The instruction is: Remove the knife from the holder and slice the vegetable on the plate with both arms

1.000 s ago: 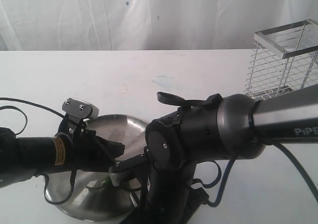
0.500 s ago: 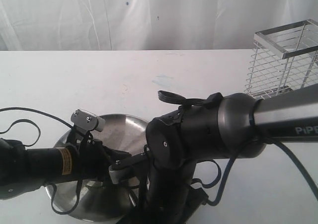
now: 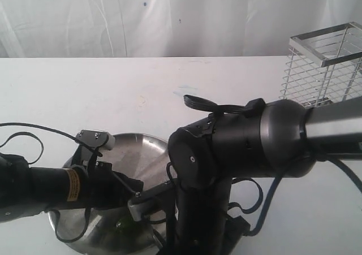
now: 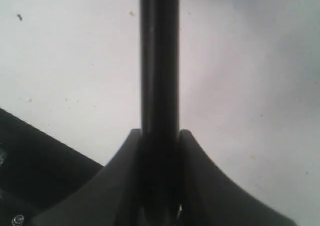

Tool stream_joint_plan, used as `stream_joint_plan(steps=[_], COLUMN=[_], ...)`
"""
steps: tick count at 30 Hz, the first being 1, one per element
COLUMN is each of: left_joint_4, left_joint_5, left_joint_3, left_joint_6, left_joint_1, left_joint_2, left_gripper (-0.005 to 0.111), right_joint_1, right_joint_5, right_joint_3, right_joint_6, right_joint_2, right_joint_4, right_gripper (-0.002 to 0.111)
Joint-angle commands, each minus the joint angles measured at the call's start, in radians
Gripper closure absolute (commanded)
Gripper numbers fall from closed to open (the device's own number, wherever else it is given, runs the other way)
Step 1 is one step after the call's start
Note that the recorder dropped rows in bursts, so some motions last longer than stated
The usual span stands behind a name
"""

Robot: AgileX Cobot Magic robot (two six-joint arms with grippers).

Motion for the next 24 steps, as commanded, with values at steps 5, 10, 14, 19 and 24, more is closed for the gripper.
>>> stream_joint_plan(steps=[5, 10, 14, 19, 24], left_joint_4=[0.071, 0.022, 0.023, 0.020, 0.022], left_joint_5=[0.223, 0.234, 0.287, 0.297, 0.255], left_joint_3=[0.033, 0.033, 0.035, 0.083, 0.108], left_joint_6=[-0.009, 0.025, 0.025, 0.023, 0.025], left_joint_1=[-0.003, -0.003, -0.003, -0.003, -0.003], left_joint_2=[-0.038, -0.236, -0.325, -0.330, -0.330], left_gripper=[0.107, 0.107, 0.107, 0.107, 0.107], right_joint_1=[-0.004, -0.004, -0.004, -0.004, -0.004], right_joint_5=[-0.108, -0.109, -0.114, -0.144, -0.215], right_joint_3=[0.003, 0.003, 0.003, 0.003, -0.001], right_joint_6=[0.009, 0.009, 0.009, 0.009, 0.009], right_joint_2=[-0.010, -0.008, -0.008, 0.001, 0.045], right_joint_4=[-0.034, -0.031, -0.031, -0.040, -0.023], right_gripper=[0.108, 0.108, 0.108, 0.108, 0.108])
